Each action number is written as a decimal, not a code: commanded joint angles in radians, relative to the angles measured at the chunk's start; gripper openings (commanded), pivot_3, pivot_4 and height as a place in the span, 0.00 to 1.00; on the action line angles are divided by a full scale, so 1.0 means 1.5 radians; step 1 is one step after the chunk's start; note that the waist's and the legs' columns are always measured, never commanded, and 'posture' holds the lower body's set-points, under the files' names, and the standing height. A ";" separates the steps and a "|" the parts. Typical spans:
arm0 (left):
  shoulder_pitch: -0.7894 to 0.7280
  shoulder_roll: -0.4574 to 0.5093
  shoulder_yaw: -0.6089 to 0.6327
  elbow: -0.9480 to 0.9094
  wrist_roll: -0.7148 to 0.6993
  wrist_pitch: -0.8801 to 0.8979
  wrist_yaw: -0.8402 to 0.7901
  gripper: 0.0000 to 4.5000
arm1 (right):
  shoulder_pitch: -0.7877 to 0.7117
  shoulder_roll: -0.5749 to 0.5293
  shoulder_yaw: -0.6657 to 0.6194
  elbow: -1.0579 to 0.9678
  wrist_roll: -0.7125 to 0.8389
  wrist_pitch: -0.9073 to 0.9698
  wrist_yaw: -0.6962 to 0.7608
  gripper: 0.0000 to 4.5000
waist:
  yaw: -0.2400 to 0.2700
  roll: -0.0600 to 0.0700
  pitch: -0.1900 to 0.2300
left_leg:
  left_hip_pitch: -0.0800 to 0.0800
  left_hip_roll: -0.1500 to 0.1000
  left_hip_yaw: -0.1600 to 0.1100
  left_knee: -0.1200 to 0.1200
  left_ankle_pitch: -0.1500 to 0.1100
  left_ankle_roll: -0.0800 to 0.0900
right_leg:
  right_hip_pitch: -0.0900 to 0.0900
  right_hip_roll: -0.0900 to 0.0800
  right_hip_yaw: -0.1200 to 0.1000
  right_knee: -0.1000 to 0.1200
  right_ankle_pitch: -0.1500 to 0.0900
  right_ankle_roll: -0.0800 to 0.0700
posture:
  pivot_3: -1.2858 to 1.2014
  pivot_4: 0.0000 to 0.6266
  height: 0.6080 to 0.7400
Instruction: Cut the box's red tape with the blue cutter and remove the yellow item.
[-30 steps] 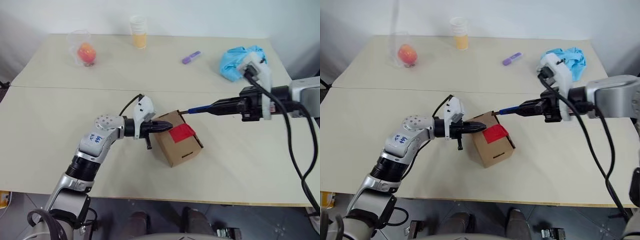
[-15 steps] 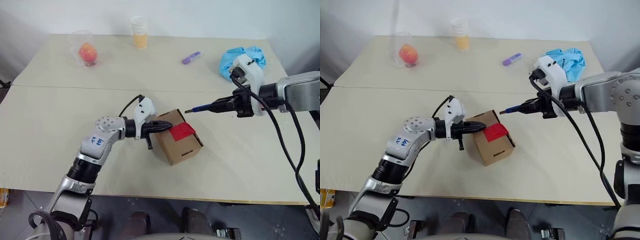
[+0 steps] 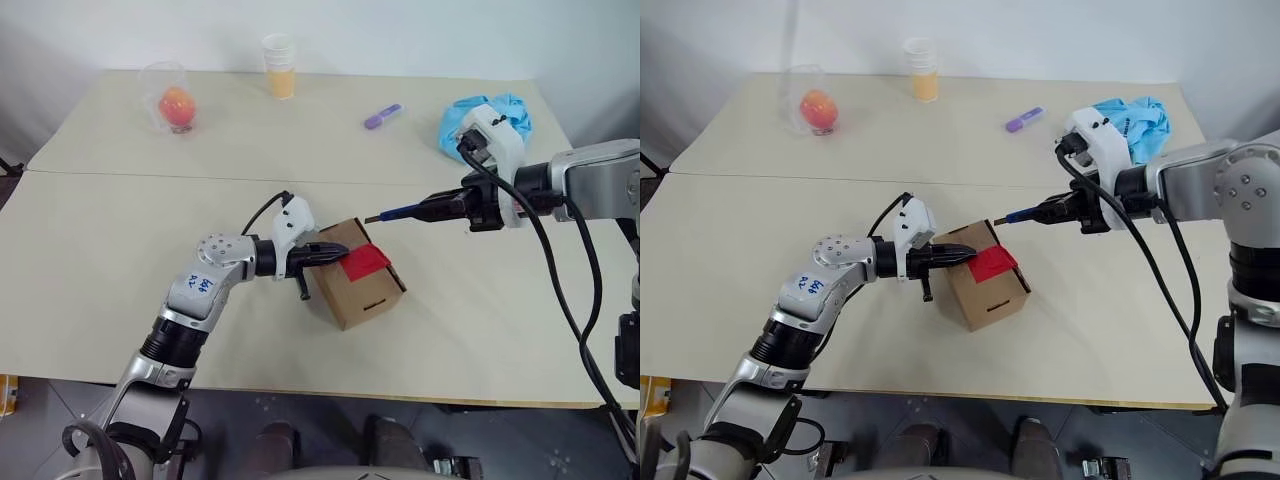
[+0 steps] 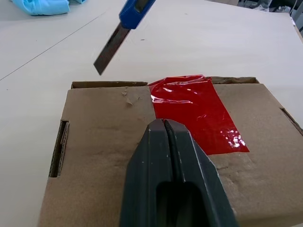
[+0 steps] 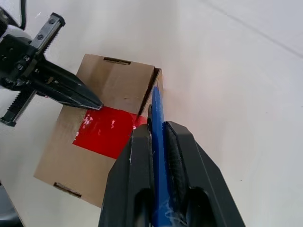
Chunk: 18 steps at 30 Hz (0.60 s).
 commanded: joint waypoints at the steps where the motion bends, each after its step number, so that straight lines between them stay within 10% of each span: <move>1: 0.016 -0.002 -0.012 -0.002 0.011 0.007 -0.001 0.00 | -0.022 -0.010 -0.021 -0.007 -0.015 -0.005 0.025 0.03 | 0.000 0.000 0.000 | 0.000 0.000 0.000 0.000 0.000 0.000 | 0.000 0.000 0.000 0.000 0.000 0.000 | 0.52 0.24 1.00; 18: 0.024 -0.005 -0.013 -0.007 0.013 0.008 0.001 0.00 | 0.044 0.030 -0.052 -0.071 0.014 0.048 0.017 0.03 | -0.001 0.000 0.000 | 0.000 0.000 0.000 0.003 0.000 0.000 | 0.000 0.000 0.001 0.003 0.000 0.000 | 0.52 0.24 1.00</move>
